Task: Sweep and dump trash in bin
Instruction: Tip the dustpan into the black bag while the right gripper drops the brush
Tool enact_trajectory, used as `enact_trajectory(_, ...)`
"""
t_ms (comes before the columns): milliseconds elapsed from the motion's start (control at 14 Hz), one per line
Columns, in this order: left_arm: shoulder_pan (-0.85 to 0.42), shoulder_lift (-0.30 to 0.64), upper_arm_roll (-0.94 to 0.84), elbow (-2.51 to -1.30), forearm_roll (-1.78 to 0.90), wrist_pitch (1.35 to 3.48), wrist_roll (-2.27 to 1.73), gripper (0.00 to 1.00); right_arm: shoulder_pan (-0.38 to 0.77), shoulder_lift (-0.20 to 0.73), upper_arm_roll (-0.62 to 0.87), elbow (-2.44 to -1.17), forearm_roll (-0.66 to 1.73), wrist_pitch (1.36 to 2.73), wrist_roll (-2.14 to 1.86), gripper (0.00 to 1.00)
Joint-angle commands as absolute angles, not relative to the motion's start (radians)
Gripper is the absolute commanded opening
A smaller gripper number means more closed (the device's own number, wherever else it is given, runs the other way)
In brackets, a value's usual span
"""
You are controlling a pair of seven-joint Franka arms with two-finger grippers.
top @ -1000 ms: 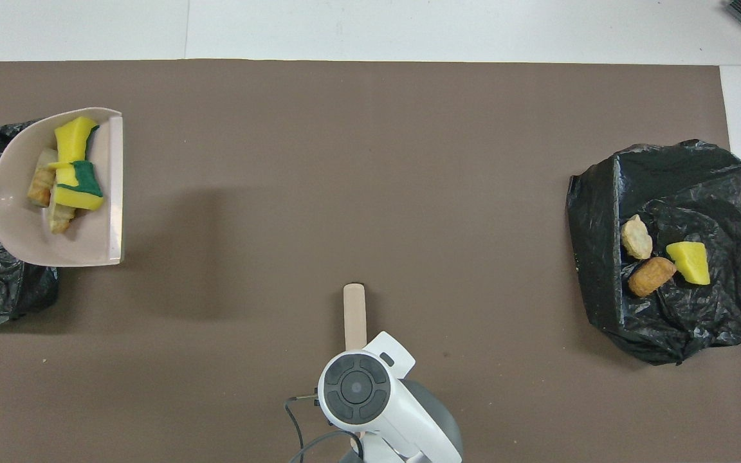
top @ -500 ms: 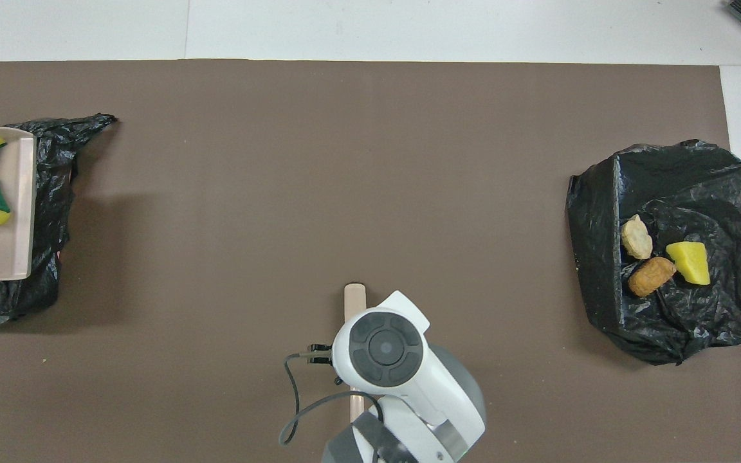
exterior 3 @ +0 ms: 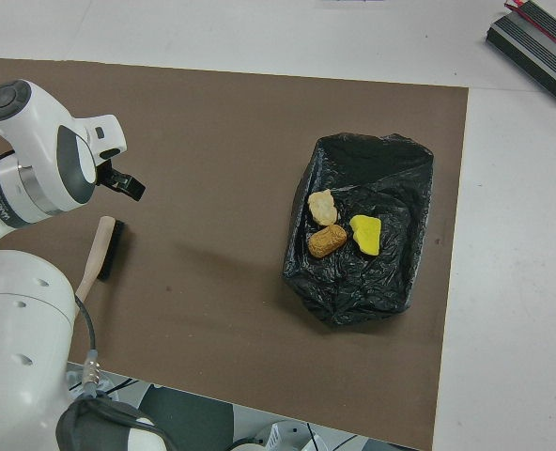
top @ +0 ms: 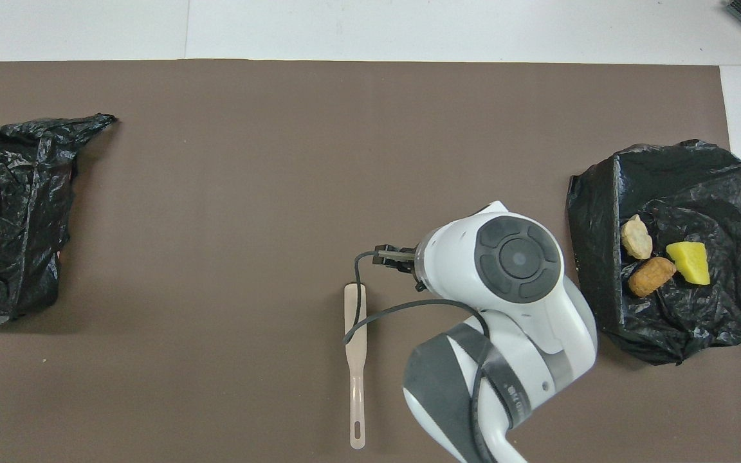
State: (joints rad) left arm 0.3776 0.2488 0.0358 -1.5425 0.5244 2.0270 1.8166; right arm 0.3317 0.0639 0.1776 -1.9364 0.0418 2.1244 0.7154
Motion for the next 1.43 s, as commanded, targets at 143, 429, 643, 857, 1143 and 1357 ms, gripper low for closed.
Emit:
enact_trajectory(143, 0.299, 0.141, 0.043, -1.713, 0.852, 2.08, 1.56, 0.0, 0.186, 0.037, 0.192, -1.873, 0.002, 2.073, 0.626, 1.0)
enact_trajectory(429, 0.244, 0.101, 0.043, -1.759, 1.11, 2.056, 1.499, 0.0, 0.063, 0.028, 0.189, -1.735, 0.002, 1.898, 0.447, 1.0)
enact_trajectory(643, 0.232, 0.092, 0.041, -1.756, 1.251, 2.011, 1.467, 0.0, -0.008, -0.004, 0.164, -1.692, 0.003, 1.801, 0.344, 1.0)
enact_trajectory(857, 0.21, 0.064, 0.031, -1.747, 1.241, 2.013, 1.462, 0.0, 0.026, -0.04, 0.051, -1.634, 0.003, 1.682, 0.254, 1.0)
enact_trajectory(1143, 0.138, 0.06, 0.021, -1.701, 0.993, 1.947, 1.376, 0.0, -0.004, -0.055, -0.021, -1.566, 0.018, 1.548, 0.103, 1.0)
enact_trajectory(1357, 0.072, 0.058, 0.02, -1.701, 0.85, 1.883, 1.243, 0.0, -0.008, -0.078, -0.023, -1.583, 0.006, 1.533, 0.046, 1.0)
